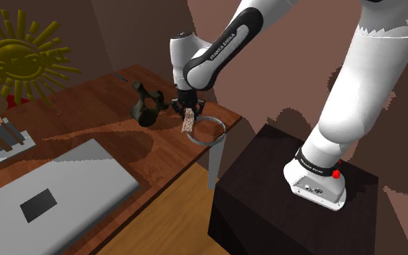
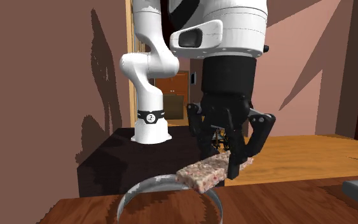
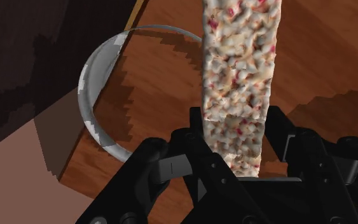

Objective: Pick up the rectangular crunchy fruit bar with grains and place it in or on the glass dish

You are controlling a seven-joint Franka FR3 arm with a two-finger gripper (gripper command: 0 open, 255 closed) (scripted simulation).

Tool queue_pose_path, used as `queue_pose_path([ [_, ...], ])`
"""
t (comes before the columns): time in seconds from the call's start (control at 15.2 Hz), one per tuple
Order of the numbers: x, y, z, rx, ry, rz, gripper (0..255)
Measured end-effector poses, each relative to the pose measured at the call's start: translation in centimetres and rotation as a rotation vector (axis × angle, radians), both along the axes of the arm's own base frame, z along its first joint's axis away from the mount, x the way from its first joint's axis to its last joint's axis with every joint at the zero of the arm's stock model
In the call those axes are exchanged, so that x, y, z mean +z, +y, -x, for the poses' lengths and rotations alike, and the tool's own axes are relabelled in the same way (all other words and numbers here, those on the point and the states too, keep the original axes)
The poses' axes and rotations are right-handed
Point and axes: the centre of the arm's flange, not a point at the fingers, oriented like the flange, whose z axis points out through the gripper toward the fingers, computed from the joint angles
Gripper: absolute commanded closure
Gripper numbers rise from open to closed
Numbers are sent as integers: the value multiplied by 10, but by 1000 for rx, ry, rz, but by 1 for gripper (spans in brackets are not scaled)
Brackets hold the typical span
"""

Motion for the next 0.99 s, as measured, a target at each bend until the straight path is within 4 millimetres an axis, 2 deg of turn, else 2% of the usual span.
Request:
queue_pose_path([
  [0.33, 4, -57, 36, 0, 0, 0, 255],
  [0.46, 1, -69, 44, 0, 0, 0, 255],
  [0.99, -38, -74, 47, 1, 0, 0, 255],
])
